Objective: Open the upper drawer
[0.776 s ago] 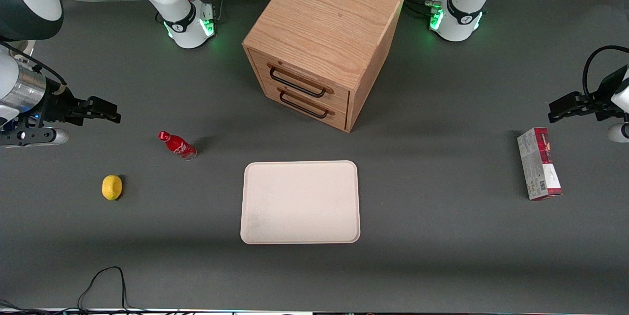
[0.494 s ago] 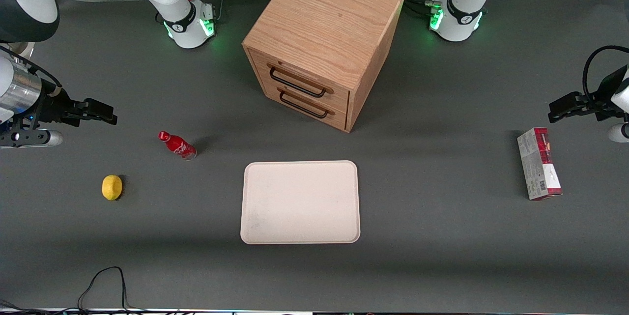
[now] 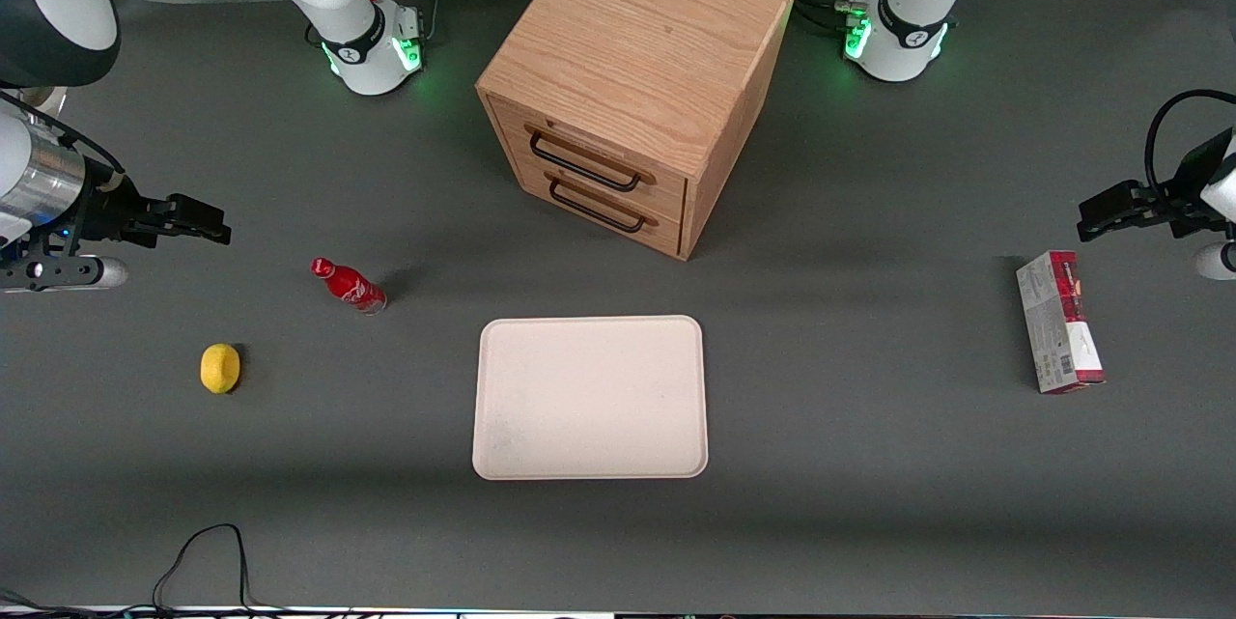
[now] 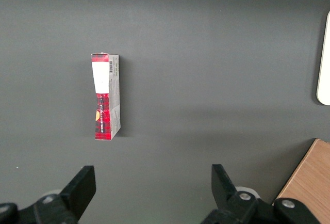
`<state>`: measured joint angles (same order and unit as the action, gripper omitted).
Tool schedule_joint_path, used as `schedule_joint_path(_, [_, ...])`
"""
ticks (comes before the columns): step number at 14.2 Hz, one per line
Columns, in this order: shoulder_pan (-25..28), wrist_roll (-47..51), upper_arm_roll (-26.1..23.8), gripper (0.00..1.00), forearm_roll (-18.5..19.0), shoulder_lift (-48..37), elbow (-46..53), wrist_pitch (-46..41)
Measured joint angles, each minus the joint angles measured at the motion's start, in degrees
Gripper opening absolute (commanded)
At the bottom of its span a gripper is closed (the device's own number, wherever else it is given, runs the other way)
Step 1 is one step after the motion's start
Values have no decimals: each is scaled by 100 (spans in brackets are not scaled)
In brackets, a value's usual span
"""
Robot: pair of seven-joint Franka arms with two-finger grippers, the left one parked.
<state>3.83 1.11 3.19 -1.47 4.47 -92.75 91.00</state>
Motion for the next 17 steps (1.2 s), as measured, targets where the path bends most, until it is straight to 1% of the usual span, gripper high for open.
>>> schedule_joint_path(4, [-3,0,15,100,34,1,69,-42])
schedule_joint_path(7, [54,0,-20,100,10,29,259,-346])
schedule_joint_path(8, [129,0,-34,100,-79,53,282,-402])
schedule_joint_path(9, [244,0,-48,100,-250,82,292,-456])
schedule_joint_path(11, [541,-2,-132,100,-608,138,348,-466])
schedule_joint_path(12, [989,6,-217,100,-697,209,460,-468])
schedule_joint_path(14, [1457,23,-256,100,-729,359,602,-461])
schedule_joint_path(17, [2055,23,-297,100,-771,904,1082,-434])
